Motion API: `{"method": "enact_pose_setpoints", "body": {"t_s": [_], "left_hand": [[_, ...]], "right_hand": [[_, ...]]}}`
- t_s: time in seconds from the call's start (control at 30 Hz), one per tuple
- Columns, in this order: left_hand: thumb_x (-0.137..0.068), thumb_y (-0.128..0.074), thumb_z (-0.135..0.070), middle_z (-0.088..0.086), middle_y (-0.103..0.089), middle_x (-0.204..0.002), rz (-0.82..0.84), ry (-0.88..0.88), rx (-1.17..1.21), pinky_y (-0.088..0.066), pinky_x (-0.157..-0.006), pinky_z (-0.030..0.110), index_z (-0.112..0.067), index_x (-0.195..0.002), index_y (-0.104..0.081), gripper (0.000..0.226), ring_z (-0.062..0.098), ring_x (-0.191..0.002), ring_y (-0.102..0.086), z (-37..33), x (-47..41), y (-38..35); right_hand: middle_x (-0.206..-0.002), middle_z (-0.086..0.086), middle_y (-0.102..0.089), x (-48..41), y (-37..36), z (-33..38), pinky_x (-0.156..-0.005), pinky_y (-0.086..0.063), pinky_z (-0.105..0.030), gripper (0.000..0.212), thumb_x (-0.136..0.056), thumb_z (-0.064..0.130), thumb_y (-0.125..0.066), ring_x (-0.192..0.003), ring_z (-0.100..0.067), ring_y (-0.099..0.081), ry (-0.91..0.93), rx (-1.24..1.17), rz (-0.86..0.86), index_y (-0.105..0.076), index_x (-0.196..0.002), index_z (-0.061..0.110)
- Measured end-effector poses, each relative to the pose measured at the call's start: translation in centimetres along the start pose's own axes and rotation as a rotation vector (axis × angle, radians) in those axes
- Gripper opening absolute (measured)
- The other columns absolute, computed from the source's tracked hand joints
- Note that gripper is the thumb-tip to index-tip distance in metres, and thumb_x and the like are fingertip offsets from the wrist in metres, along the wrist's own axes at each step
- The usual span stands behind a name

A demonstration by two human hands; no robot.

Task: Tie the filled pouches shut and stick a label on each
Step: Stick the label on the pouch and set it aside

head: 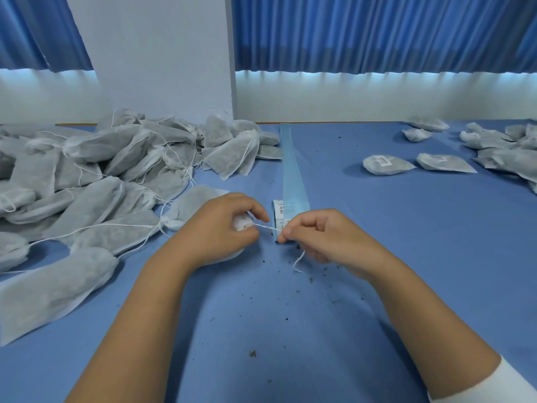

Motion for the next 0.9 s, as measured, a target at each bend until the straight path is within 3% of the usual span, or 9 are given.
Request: {"method": "enact_pose_setpoints", "body": {"t_s": [0.13, 0.27, 0.47, 0.57, 0.7, 0.8, 0.9], "left_hand": [[-0.084, -0.064, -0.007, -0.018, -0.07, -0.087, 0.079, 0.049, 0.026, -0.047, -0.078, 0.015, -0.033, -0.074, -0.073, 0.03, -0.001, -0.085, -0.062, 0.1, 0.2, -0.8], [-0.088, -0.072, -0.013, -0.011, -0.075, -0.089, 0.07, 0.06, 0.224, -0.05, -0.082, 0.019, -0.024, -0.084, -0.076, 0.012, 0.007, -0.088, -0.068, -0.3, 0.2, -0.8], [-0.083, -0.076, -0.023, -0.001, -0.077, -0.092, 0.036, 0.047, 0.618, -0.051, -0.079, 0.015, -0.024, -0.084, -0.078, 0.003, 0.006, -0.083, -0.067, -1.7, 0.3, -0.6], [-0.081, -0.072, -0.026, 0.0, -0.077, -0.101, -0.054, 0.138, 0.834, -0.053, -0.085, 0.02, -0.022, -0.091, -0.08, 0.013, 0.01, -0.094, -0.072, -0.8, -0.1, -0.6], [-0.093, -0.066, -0.016, -0.009, -0.076, -0.107, -0.137, 0.163, 0.71, -0.05, -0.093, 0.022, -0.018, -0.105, -0.076, 0.016, 0.009, -0.106, -0.069, -0.1, -0.2, -0.4], [-0.092, -0.067, -0.014, -0.014, -0.076, -0.102, -0.105, 0.099, 0.535, -0.047, -0.085, 0.009, -0.021, -0.102, -0.077, 0.015, -0.002, -0.102, -0.068, -0.7, -0.1, -0.3], [-0.091, -0.069, -0.016, -0.014, -0.076, -0.097, 0.03, 0.043, 0.365, -0.046, -0.082, 0.009, -0.022, -0.098, -0.078, 0.013, -0.003, -0.097, -0.067, -1.3, -0.1, -1.4]], "right_hand": [[-0.047, 0.012, -0.036, 0.1, 1.7, 1.2, -0.045, -0.025, -0.018, 0.016, -0.083, 0.034, -0.064, -0.046, -0.01, -0.026, 0.115, -0.081, -0.122, -0.075, -0.075, 0.027], [-0.045, 0.015, -0.039, 0.4, 3.6, 1.8, -0.044, -0.029, -0.012, 0.018, -0.091, 0.021, -0.066, -0.042, -0.004, -0.031, 0.201, -0.155, -0.3, -0.074, -0.074, 0.023], [-0.046, 0.014, -0.036, 0.8, 4.1, 2.5, -0.049, -0.03, -0.011, 0.015, -0.09, 0.02, -0.069, -0.046, -0.004, -0.031, 0.3, 0.05, -0.469, -0.072, -0.076, 0.024], [-0.047, 0.009, -0.04, 1.1, 2.9, 3.1, -0.05, -0.033, -0.016, 0.016, -0.092, 0.024, -0.067, -0.046, -0.008, -0.036, 0.358, 0.208, -0.446, -0.067, -0.077, 0.031], [-0.057, 0.001, -0.051, 1.4, 0.7, 4.0, -0.055, -0.045, -0.036, 0.016, -0.096, 0.033, -0.056, -0.055, -0.017, -0.047, 0.425, 0.519, -0.328, -0.063, -0.083, 0.027], [-0.057, 0.003, -0.049, 1.8, 0.5, 4.7, -0.054, -0.041, -0.032, 0.015, -0.094, 0.032, -0.055, -0.057, -0.014, -0.046, 0.466, 0.539, -0.287, -0.066, -0.085, 0.025], [-0.057, 0.005, -0.048, 2.6, 1.4, 5.7, -0.054, -0.037, -0.024, 0.01, -0.088, 0.022, -0.063, -0.056, -0.012, -0.045, 0.535, 0.5, -0.332, -0.071, -0.082, 0.021]]}}
Point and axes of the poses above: each hand's wrist, its own x-axis away from the middle knuckle, its own y-axis out of the back of the hand, z = x × y, the point moved 10 cm from there along -x, towards the middle knuckle
